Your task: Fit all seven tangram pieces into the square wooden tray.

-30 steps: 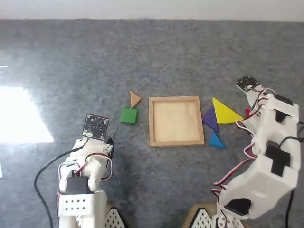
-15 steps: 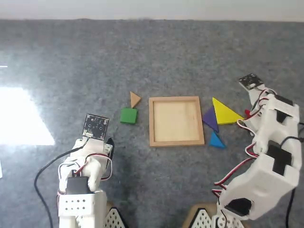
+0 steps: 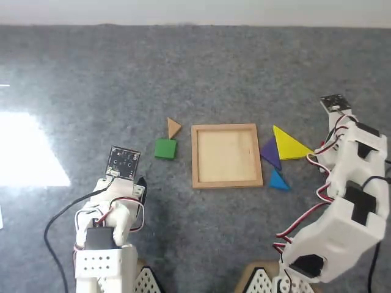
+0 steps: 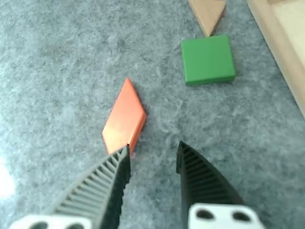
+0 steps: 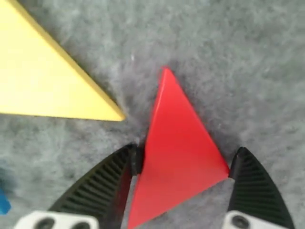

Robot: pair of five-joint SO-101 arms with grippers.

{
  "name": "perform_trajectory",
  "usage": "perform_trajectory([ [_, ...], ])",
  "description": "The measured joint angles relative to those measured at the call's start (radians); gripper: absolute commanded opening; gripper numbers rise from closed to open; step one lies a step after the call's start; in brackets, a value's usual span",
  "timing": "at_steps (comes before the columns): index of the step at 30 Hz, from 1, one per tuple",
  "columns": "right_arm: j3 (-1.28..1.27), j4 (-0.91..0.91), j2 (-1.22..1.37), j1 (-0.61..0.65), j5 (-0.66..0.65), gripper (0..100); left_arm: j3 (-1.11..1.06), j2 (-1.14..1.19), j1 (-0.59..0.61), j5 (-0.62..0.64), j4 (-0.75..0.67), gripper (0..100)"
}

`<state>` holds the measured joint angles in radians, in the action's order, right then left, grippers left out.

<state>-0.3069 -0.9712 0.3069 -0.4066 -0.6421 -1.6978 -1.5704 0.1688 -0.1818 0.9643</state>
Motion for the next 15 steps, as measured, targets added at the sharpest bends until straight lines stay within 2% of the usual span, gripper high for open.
perform_trajectory([
  [10,0.034,-0.069,0.005,-0.011,0.091,30.7,0.000,0.000,0.000,0.000,0.000,15],
  [15,0.048,-0.123,0.005,-0.015,0.104,36.7,0.000,0.000,0.000,0.000,0.000,15],
])
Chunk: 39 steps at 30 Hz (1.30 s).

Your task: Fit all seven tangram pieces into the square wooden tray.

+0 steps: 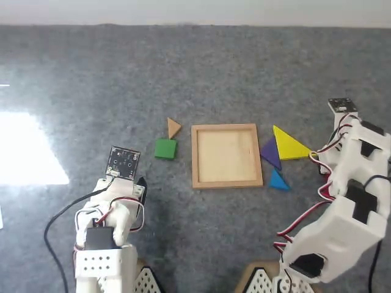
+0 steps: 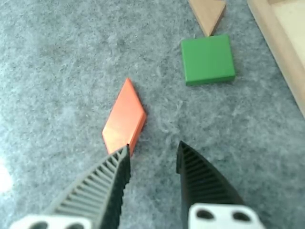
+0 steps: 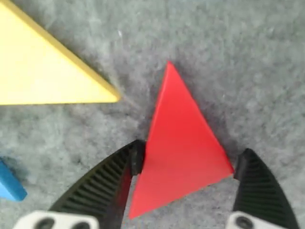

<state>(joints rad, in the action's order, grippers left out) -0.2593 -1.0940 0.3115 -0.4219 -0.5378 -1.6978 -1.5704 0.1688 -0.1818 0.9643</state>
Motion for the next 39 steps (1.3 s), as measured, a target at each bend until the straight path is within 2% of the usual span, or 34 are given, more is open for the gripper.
perform_trajectory([
  [11,0.000,-0.028,0.000,-0.028,0.037,34.4,0.000,0.000,0.000,0.000,0.000,15],
  [22,0.026,0.026,0.060,-0.023,0.038,34.1,0.000,0.000,0.000,0.000,0.000,15],
  [24,0.040,0.025,0.072,-0.021,0.035,30.9,0.000,0.000,0.000,0.000,0.000,15],
  [30,0.060,0.012,0.081,-0.025,0.026,10.1,0.000,0.000,0.000,0.000,0.000,15],
  [36,0.083,0.014,0.083,-0.032,0.026,14.4,0.000,0.000,0.000,0.000,0.000,15],
  [39,0.083,0.015,0.083,-0.032,0.026,11.7,0.000,0.000,0.000,0.000,0.000,15],
])
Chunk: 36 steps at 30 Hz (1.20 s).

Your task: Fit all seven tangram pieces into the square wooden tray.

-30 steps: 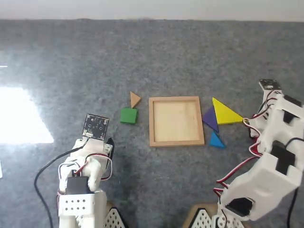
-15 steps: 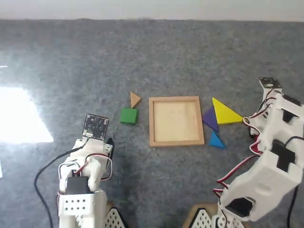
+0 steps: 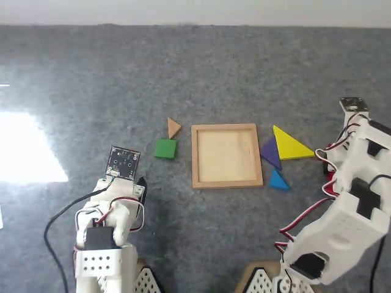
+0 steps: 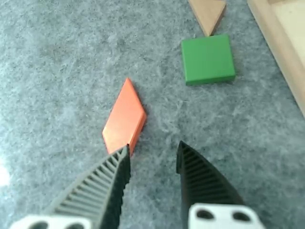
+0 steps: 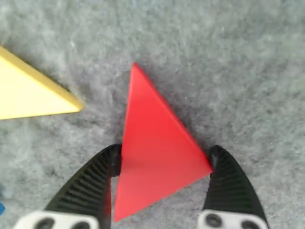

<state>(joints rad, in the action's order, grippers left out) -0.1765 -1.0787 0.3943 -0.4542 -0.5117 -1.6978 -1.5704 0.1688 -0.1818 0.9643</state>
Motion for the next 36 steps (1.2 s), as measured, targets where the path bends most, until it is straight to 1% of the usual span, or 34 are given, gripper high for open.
perform_trajectory([
  [2,0.000,0.000,0.000,0.000,0.000,9.5,0.000,0.000,0.000,0.000,0.000,15],
  [7,0.021,-0.020,0.005,-0.002,0.003,10.4,0.000,0.000,0.000,0.000,0.000,15],
  [13,0.058,-0.140,-0.071,0.012,0.018,10.4,0.000,0.000,0.000,0.000,0.000,15],
  [15,0.083,-0.184,-0.100,0.034,0.020,10.4,0.000,0.000,0.000,0.000,0.000,15],
  [17,0.106,-0.239,-0.129,0.071,0.031,10.4,0.000,0.000,0.000,0.000,0.000,15],
  [21,0.169,-0.319,-0.173,0.184,0.104,10.5,0.000,0.000,0.000,0.000,0.000,15],
  [26,0.258,-0.393,-0.186,0.410,0.216,10.5,0.000,0.000,0.000,0.000,0.000,15],
  [29,0.299,-0.431,-0.186,0.520,0.245,10.6,0.000,0.000,0.000,0.000,0.000,15],
  [32,0.311,-0.468,-0.186,0.514,0.252,10.6,0.000,0.000,0.000,0.000,0.000,15],
  [36,0.311,-0.497,-0.224,0.416,0.244,10.6,0.000,0.000,0.000,0.000,0.000,15],
])
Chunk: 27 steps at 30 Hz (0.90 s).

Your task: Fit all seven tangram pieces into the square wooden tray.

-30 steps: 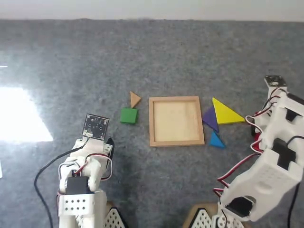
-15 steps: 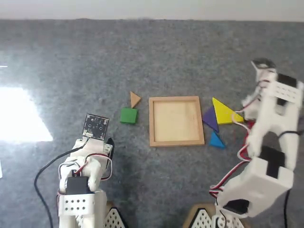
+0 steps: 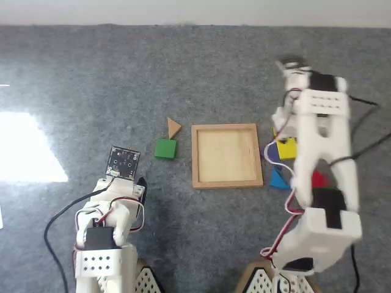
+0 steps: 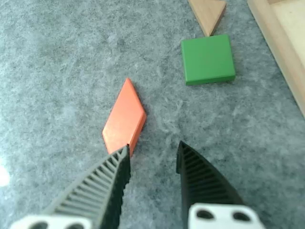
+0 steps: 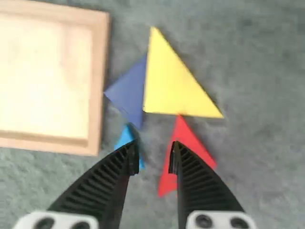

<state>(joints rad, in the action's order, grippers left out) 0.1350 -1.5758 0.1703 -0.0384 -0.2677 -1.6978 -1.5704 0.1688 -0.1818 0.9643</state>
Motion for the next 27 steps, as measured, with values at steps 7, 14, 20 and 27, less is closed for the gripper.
perform_trajectory([
  [7,-0.242,-0.094,-0.385,-0.083,-0.078,10.6,0.000,0.000,0.000,0.000,0.000,15],
  [14,-0.833,0.233,-0.629,-0.052,0.141,22.7,0.000,0.000,0.000,0.000,0.000,15],
  [20,-0.884,0.252,-0.631,-0.103,0.209,34.6,0.000,0.000,0.002,0.000,0.000,15],
  [27,-0.919,0.365,-0.631,-0.140,0.244,34.7,0.000,0.000,0.002,0.000,0.000,15],
])
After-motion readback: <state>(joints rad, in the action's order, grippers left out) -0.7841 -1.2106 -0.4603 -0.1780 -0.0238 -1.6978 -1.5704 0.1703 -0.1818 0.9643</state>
